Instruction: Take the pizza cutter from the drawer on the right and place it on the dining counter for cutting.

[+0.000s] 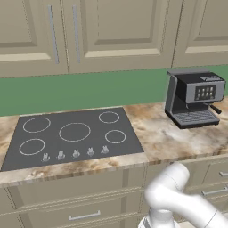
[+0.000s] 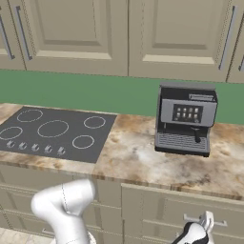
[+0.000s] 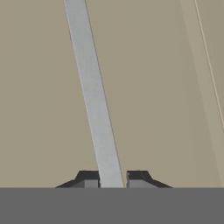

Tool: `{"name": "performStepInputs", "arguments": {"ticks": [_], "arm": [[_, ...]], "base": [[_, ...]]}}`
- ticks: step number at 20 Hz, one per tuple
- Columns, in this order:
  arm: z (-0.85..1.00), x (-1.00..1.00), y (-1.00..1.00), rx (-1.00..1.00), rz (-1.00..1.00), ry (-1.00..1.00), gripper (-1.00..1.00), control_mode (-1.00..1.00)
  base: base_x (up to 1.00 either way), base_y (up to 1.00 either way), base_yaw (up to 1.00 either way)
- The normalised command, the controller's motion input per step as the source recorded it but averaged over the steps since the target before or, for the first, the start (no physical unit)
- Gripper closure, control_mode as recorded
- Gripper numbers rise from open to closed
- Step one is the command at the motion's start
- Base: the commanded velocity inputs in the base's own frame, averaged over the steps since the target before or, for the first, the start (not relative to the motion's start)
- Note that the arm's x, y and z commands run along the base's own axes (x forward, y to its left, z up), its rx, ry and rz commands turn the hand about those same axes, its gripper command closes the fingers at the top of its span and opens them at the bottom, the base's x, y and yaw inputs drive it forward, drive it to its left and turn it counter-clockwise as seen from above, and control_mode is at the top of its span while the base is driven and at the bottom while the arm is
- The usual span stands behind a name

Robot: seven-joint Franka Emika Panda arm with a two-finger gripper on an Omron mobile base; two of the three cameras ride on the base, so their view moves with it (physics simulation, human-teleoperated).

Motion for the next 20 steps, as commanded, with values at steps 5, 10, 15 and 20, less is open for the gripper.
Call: {"name": "performStepInputs", "arguments": {"ticks": [5, 10, 15, 20], "arm": [[0.0, -0.56, -0.01, 0.0, 0.0, 0.0, 1.0, -1.0], [0.0, -0.58, 0.0, 0.0, 0.0, 0.0, 1.0, -1.0], [-0.01, -0.59, 0.0, 0.0, 0.0, 0.01, 1.0, -1.0], [-0.04, -0.59, 0.0, 0.0, 0.0, 0.0, 1.0, -1.0]], "base": [[0.0, 0.0, 0.0], [0.0, 0.0, 0.0], [0.0, 0.0, 0.0], [0.0, 0.0, 0.0]]}}
